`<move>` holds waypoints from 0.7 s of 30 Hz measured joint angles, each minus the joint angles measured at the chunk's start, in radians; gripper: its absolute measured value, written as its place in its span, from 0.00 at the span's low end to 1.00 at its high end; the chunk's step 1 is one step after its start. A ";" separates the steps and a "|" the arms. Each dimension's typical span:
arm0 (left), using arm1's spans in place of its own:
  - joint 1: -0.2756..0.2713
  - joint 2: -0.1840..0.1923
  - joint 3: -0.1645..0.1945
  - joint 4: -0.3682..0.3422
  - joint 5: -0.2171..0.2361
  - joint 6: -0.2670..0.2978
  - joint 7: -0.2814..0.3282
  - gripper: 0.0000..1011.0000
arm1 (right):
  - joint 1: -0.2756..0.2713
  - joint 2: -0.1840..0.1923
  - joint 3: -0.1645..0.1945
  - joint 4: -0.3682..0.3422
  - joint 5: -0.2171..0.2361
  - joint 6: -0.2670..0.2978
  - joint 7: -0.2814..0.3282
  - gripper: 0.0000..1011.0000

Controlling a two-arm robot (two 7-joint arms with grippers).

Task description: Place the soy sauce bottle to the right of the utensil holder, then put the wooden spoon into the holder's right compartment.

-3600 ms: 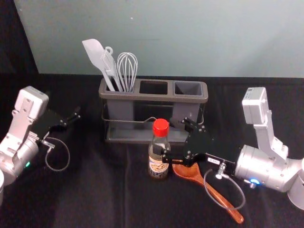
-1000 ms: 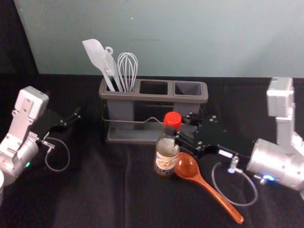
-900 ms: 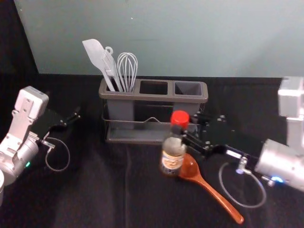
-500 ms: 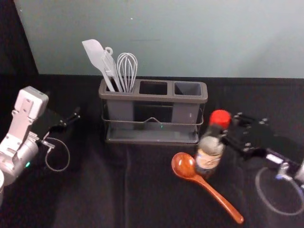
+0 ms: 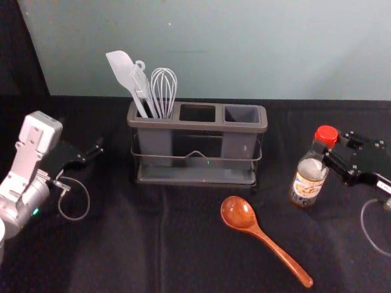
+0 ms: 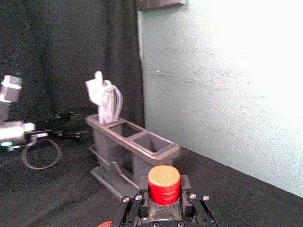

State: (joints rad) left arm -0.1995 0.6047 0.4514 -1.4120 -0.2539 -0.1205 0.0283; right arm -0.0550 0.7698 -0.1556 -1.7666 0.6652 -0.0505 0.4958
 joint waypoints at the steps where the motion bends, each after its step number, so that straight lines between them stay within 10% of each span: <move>1: 0.000 0.000 0.000 0.000 0.000 0.000 0.000 0.99 | 0.018 -0.011 -0.004 0.021 -0.005 0.005 0.000 0.38; 21: 0.000 0.000 0.000 0.000 0.000 0.000 0.000 0.99 | 0.276 -0.143 -0.111 0.263 -0.075 0.048 0.038 0.38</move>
State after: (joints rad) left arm -0.1995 0.6047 0.4514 -1.4120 -0.2539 -0.1205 0.0283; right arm 0.2209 0.6266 -0.2664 -1.5031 0.5899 -0.0021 0.5343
